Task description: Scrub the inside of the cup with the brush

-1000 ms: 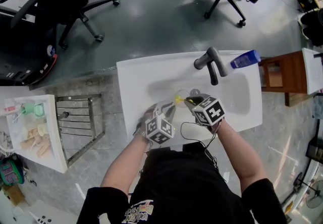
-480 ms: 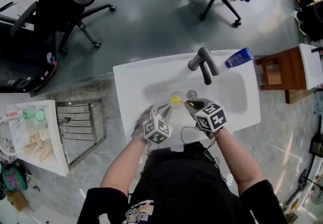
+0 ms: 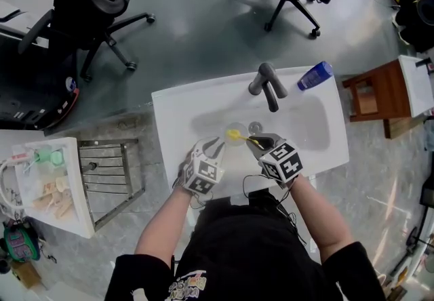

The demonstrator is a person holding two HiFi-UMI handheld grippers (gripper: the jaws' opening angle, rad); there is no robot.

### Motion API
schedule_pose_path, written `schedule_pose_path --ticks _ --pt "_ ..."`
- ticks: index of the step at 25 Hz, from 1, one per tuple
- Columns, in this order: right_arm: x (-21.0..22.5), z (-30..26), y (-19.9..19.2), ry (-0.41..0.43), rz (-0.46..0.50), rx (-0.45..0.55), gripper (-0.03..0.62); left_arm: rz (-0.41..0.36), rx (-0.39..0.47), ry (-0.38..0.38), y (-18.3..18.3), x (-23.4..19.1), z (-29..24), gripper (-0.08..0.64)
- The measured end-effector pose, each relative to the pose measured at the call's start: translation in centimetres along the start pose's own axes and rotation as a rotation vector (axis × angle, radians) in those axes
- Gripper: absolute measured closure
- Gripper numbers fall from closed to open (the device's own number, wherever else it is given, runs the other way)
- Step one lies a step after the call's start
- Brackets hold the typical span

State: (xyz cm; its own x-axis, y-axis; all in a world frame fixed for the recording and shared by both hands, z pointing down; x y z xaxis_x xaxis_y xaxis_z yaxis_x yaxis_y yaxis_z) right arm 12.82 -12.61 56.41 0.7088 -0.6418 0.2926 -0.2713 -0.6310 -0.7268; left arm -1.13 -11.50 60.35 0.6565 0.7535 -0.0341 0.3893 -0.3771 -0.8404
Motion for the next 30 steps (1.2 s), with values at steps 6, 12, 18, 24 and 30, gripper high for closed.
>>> schedule_pose_path --ticks 6,12,18,24,30 --pt "-0.9 1.1 0.4 -0.01 0.011 0.032 0.555 0.097 0.075 0.065 1.2 -0.8 2.4 0.505" --pt "-1.6 3.1 1.3 -0.036 -0.006 0.092 0.555 0.149 0.171 0.108 4.4 -1.6 5.1 0.512" --pt "-2.8 5.1 2.6 -0.074 -0.022 0.176 0.555 0.111 0.262 0.11 7.8 -2.1 7.4 0.541" --pt "-4.2 7.1 4.0 -0.101 -0.029 0.26 0.555 0.088 0.303 0.086 10.1 -2.2 9.1 0.548" --pt "-5.9 10.0 5.8 -0.115 0.019 0.354 0.555 0.086 0.35 0.087 11.9 -1.4 11.1 0.548"
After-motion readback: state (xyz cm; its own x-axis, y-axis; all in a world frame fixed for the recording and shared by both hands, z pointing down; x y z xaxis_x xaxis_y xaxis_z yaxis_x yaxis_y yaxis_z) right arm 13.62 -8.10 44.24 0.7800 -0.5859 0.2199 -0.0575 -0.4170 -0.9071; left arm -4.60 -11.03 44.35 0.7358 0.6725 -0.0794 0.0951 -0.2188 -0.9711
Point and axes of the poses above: the fingertips, and each gripper's own axes: z backward along the fingers, x to its right, y out of its top, the point moved 6 cm from there along z, backward along the fingers, and after that the axes turned 11 degrees about x, right-handed, at the moved point
